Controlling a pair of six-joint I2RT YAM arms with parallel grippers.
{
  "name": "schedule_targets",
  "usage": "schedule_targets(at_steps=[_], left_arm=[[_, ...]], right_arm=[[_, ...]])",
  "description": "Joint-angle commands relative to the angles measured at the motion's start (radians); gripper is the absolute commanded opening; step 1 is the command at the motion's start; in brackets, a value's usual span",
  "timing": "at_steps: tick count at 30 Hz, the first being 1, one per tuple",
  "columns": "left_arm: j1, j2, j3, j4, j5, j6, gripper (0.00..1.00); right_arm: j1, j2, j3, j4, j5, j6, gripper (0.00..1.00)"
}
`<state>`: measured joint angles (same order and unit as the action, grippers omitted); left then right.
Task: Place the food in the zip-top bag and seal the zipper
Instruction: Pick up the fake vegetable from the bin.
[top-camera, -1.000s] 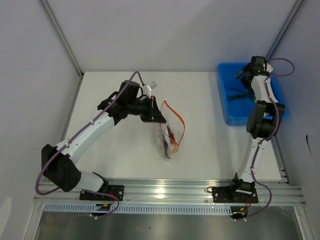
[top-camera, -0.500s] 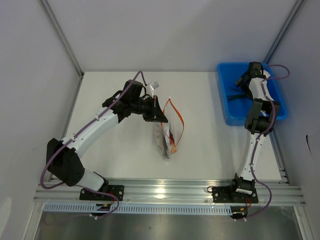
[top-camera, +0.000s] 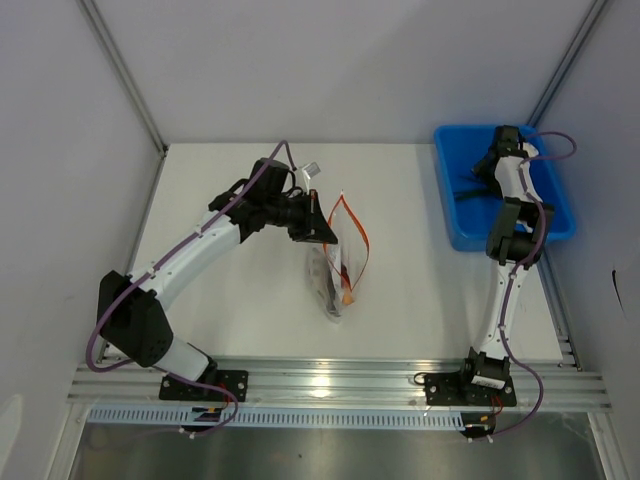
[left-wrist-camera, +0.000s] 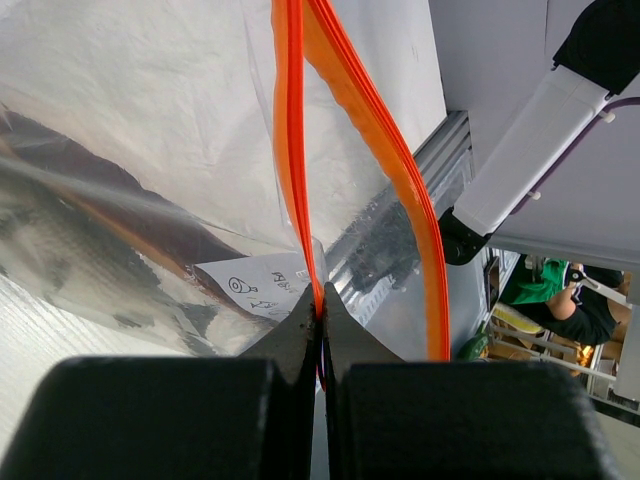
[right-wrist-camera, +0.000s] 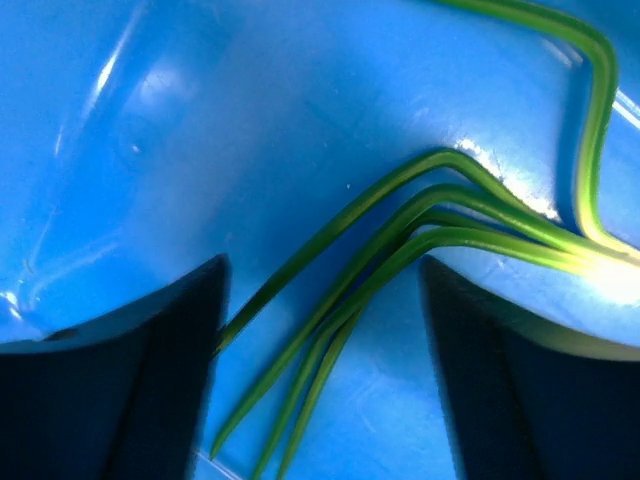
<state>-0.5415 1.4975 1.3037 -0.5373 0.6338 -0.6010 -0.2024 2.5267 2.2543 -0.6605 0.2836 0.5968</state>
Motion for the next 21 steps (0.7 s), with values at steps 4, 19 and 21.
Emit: schedule_targets(at_steps=[4, 19, 21], left_arm=[[-0.009, -0.011, 0.037, 0.01, 0.015, 0.015, 0.01], [-0.009, -0.049, 0.008, 0.008, 0.012, 0.018, 0.0], [-0.009, -0.049, 0.006, 0.008, 0.01, 0.018, 0.01]], right_arm=[[0.027, 0.035, 0.019, -0.042, 0.031, -0.035, 0.52], [0.041, -0.095, -0.119, 0.108, -0.029, -0.14, 0.0], [0.041, -0.144, -0.128, 0.148, -0.044, -0.152, 0.0]])
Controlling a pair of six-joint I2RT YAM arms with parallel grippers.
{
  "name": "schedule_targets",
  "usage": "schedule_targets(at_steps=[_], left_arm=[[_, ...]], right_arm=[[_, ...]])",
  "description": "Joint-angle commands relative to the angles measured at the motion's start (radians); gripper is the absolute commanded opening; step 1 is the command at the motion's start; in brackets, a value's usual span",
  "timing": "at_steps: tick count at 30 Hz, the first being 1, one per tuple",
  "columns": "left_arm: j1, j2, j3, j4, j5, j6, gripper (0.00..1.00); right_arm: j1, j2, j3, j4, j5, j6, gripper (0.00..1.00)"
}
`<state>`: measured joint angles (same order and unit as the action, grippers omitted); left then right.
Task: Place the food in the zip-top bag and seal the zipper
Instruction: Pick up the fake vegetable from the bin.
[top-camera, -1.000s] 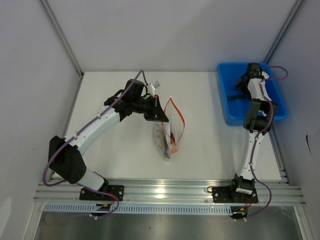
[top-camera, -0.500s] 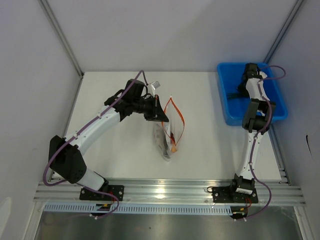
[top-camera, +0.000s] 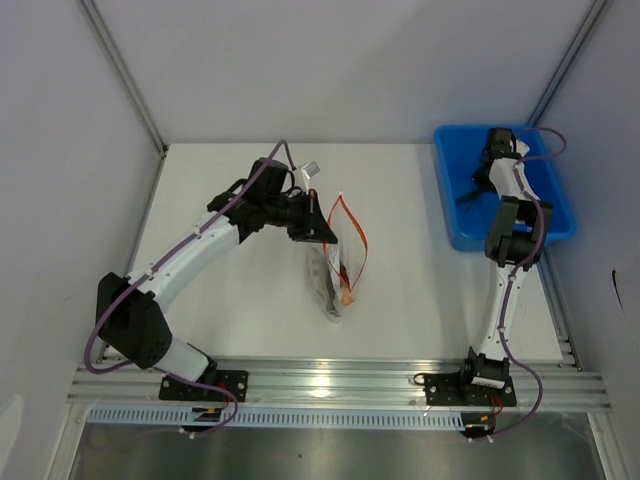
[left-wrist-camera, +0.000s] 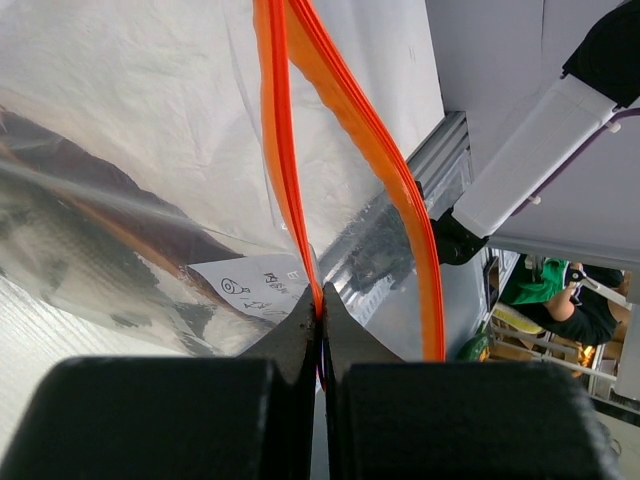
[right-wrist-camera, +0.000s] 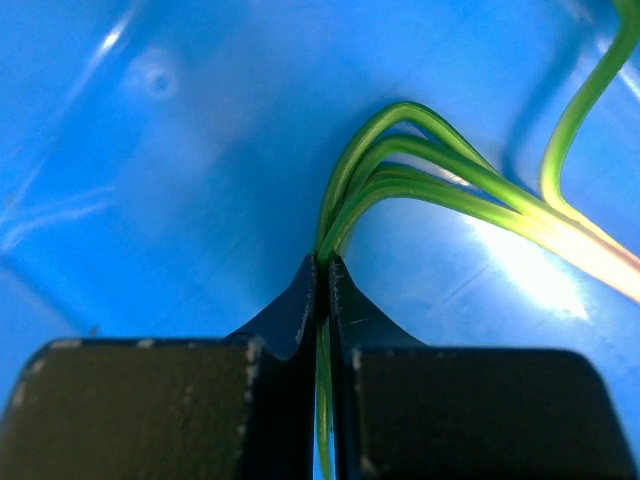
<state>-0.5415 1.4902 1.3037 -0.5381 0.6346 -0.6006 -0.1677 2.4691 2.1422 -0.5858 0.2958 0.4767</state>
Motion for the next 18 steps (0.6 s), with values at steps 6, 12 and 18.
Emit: schedule_targets(at_steps=[6, 12, 18], left_arm=[[-0.008, -0.048, 0.002, 0.016, 0.014, 0.012, 0.0], [-0.008, -0.064, -0.015, 0.03, 0.019, 0.007, 0.01], [-0.009, -0.088, -0.024, 0.039, 0.025, 0.005, 0.01]], right_arm=[[0.008, -0.212, -0.042, 0.093, -0.155, -0.049, 0.0], [0.016, -0.401, -0.197, 0.139, -0.244, -0.032, 0.0], [0.059, -0.597, -0.358, 0.145, -0.276, -0.039, 0.0]])
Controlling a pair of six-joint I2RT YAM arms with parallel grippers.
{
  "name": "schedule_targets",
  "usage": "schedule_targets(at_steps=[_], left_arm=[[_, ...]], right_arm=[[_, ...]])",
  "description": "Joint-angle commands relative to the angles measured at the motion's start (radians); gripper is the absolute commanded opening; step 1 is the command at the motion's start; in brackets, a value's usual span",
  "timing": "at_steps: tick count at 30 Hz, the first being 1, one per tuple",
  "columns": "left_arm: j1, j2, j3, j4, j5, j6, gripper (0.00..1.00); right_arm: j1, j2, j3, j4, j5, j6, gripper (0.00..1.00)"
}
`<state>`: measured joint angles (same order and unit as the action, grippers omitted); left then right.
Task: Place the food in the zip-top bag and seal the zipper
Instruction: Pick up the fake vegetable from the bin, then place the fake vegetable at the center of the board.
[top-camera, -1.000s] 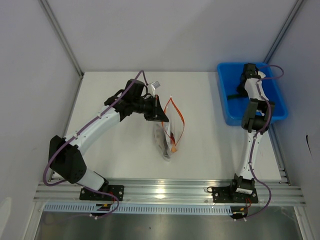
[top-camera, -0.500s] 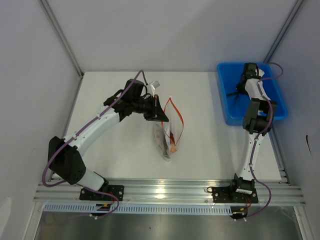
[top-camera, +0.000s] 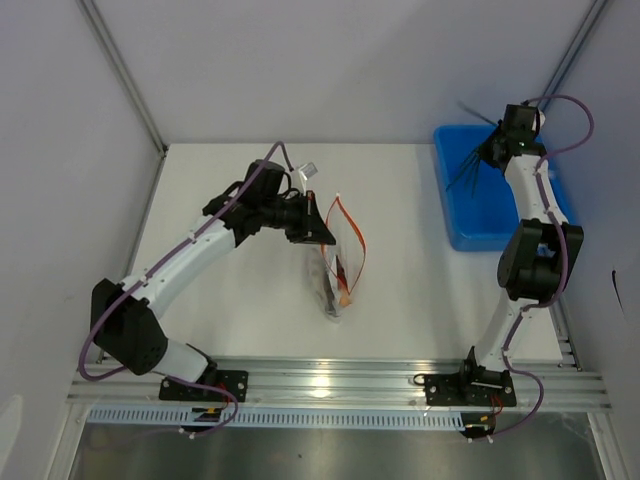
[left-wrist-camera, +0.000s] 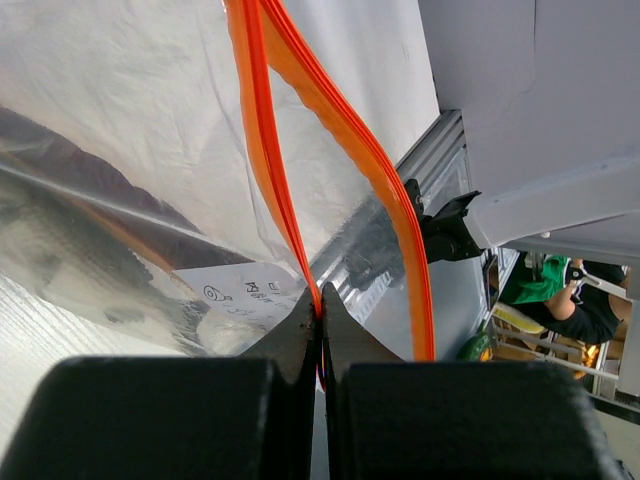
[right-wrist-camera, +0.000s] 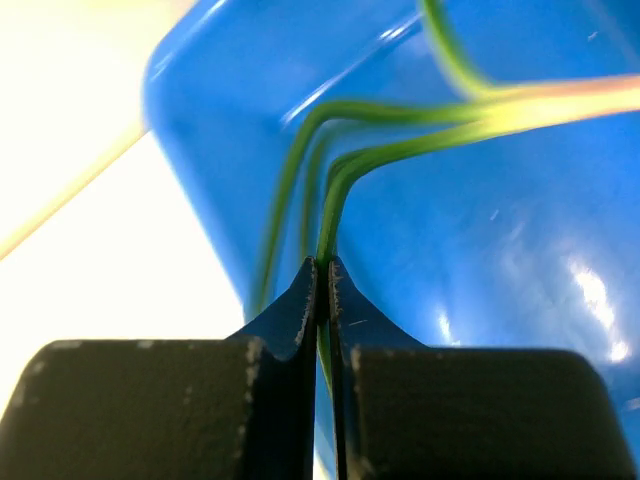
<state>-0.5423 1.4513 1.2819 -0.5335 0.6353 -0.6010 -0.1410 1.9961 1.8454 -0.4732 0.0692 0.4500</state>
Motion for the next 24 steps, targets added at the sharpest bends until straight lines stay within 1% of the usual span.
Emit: schedule_targets(at_steps=[1, 4, 5, 7, 8, 11, 14, 15, 22, 24], left_arm=[[-0.008, -0.052, -0.007, 0.036, 0.026, 0.004, 0.01], [-0.007, -0.065, -0.007, 0.043, 0.033, 0.003, 0.01], [-0.008, -0.071, -0.009, 0.043, 0.033, 0.004, 0.0], [-0.008, -0.078, -0.01, 0.04, 0.032, 0.007, 0.01], [-0.007, -0.084, -0.012, 0.04, 0.03, 0.009, 0.0], [-0.007, -0.106, -0.015, 0.036, 0.017, 0.013, 0.01], [-0.004, -0.134, -0.024, 0.03, -0.016, 0.015, 0.01], [-0.004, -0.15, -0.03, 0.033, -0.022, 0.014, 0.01], [-0.004, -0.198, -0.061, 0.04, -0.037, 0.017, 0.01], [-0.002, -0.21, -0.065, 0.041, -0.042, 0.015, 0.01]], right_arm=[[0.053, -0.149, -0.078, 0.03, -0.049, -0.016, 0.0], [0.087, -0.226, -0.129, -0.002, -0.045, -0.025, 0.0], [0.115, -0.281, -0.141, -0.011, -0.037, -0.031, 0.0], [0.138, -0.339, -0.178, -0.027, -0.032, -0.039, 0.0], [0.185, -0.389, -0.187, -0.047, -0.026, -0.043, 0.0], [0.236, -0.475, -0.219, -0.103, -0.031, -0.048, 0.0], [0.325, -0.525, -0.265, -0.162, -0.025, -0.066, 0.0], [0.375, -0.551, -0.279, -0.179, -0.011, -0.079, 0.0], [0.521, -0.66, -0.515, -0.255, 0.003, -0.06, 0.0], [0.567, -0.669, -0.581, -0.278, 0.049, -0.057, 0.0]])
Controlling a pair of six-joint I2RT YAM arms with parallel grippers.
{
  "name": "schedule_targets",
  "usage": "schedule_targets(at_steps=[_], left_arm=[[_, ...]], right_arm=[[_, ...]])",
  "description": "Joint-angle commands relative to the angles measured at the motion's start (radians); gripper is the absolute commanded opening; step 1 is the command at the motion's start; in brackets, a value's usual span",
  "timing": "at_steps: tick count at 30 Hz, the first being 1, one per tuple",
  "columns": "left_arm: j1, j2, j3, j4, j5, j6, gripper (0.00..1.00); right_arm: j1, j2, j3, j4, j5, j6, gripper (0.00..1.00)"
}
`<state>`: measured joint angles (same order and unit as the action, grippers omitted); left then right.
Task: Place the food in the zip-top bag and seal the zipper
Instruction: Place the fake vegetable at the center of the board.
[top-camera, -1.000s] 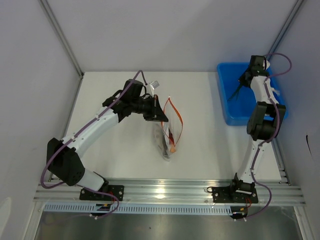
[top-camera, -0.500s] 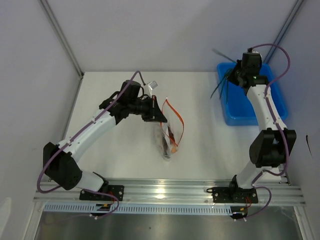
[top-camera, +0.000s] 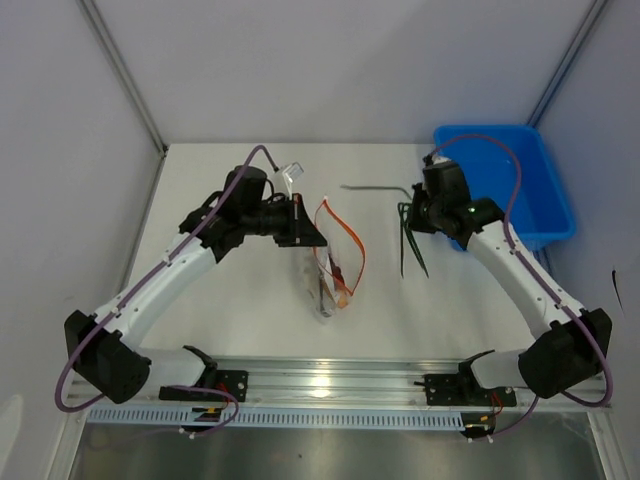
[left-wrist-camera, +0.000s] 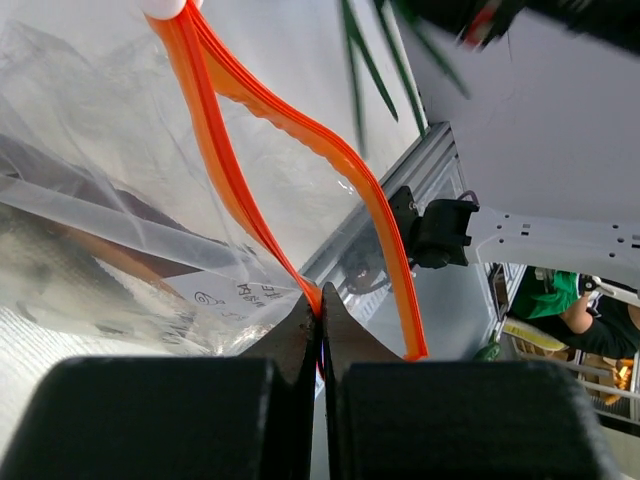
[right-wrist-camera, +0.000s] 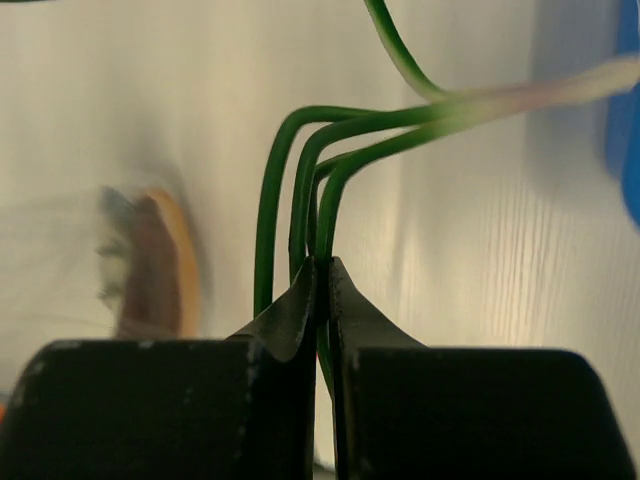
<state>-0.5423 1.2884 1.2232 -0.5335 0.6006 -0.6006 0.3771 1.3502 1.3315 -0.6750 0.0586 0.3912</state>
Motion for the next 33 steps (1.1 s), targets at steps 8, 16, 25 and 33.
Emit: schedule_targets(at_steps=[8, 16, 25, 33], left_arm=[[-0.002, -0.113, -0.001, 0.017, -0.064, 0.036, 0.01], [-0.002, -0.143, -0.002, -0.014, -0.076, 0.051, 0.0], [-0.001, -0.181, -0.013, -0.034, -0.107, 0.064, 0.01], [-0.001, -0.176, -0.016, -0.025, -0.091, 0.061, 0.01]], right_arm=[[0.245, 0.052, -0.152, -0.225, 0.231, 0.067, 0.04], [0.256, 0.092, -0.207, -0.161, 0.152, 0.107, 0.46], [0.168, 0.078, -0.224, -0.129, 0.098, 0.237, 0.99], [-0.073, -0.115, -0.518, 0.124, -0.149, 0.527, 0.99]])
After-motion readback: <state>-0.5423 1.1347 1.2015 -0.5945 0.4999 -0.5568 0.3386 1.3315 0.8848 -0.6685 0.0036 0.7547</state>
